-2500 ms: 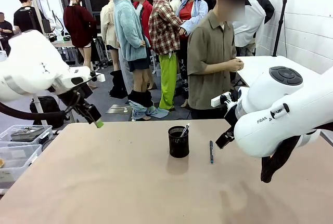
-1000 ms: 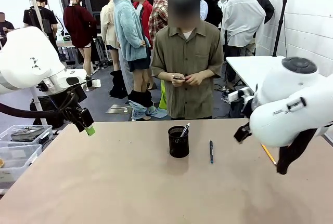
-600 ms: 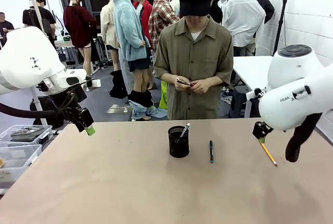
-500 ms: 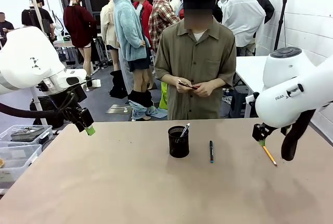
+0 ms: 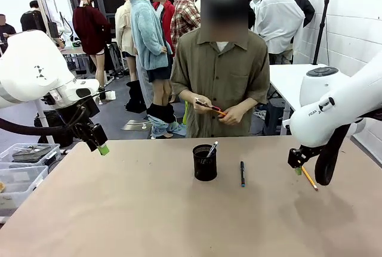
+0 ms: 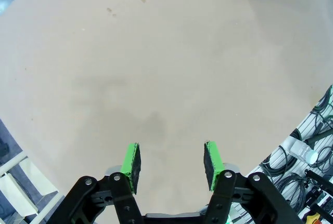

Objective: Place the pens into the pen holder.
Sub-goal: Pick up a writing instrument from the table and place it into the Pen holder.

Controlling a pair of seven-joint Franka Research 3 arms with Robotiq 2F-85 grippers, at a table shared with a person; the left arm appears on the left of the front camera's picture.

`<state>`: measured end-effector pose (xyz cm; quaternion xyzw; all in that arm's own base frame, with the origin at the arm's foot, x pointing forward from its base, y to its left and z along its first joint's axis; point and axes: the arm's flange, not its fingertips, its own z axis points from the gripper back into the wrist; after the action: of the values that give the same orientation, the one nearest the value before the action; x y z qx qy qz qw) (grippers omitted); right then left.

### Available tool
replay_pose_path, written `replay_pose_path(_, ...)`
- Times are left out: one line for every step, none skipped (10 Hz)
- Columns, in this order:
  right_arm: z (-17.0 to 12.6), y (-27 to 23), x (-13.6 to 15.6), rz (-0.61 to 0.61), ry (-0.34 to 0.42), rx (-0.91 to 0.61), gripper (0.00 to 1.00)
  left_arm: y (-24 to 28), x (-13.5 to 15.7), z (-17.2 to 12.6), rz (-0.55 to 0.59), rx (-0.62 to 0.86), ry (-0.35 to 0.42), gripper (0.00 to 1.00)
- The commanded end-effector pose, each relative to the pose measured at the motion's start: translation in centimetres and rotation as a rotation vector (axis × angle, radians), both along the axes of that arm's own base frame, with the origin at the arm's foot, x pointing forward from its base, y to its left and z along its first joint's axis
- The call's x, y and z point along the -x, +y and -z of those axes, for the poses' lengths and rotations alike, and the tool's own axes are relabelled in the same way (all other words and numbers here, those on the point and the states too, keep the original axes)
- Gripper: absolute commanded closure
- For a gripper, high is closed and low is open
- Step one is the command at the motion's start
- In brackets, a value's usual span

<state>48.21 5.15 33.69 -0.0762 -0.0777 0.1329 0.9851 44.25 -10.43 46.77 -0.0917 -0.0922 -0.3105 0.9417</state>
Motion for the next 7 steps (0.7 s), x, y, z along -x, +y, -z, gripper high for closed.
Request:
replay_pose_path(1.2, -0.7, -1.1, 0.013, -0.021, -0.073, 0.0, 0.1, 0.0, -0.1, 0.0, -0.007, -0.002, 0.36)
replay_pose_path(1.8, -0.9, -1.5, 0.011, -0.01, -0.09, 0.0, 0.1, 0.0, -0.1, 0.0, -0.007, -0.002, 0.36)
replay_pose_path(2.3, -1.3, -1.9, 0.009, 0.003, -0.104, 0.0, 0.1, 0.0, -0.1, 0.0, -0.007, -0.002, 0.36)
replay_pose_path(2.7, -1.6, -2.3, 0.015, 0.006, -0.113, 0.0, 0.1, 0.0, -0.1, 0.0, -0.007, -0.002, 0.36)
replay_pose_path(3.0, -1.8, -2.5, 0.016, 0.011, -0.119, 0.0, 0.1, 0.0, -0.1, 0.0, -0.007, -0.002, 0.36)
replay_pose_path(3.4, -1.8, -2.8, 0.013, 0.022, -0.125, 0.0, 0.1, 0.0, -0.1, 0.0, -0.007, -0.002, 0.36)
replay_pose_path(3.7, -1.9, -3.0, 0.017, 0.029, -0.125, 0.0, 0.1, 0.0, -0.1, 0.0, -0.007, -0.002, 0.36)
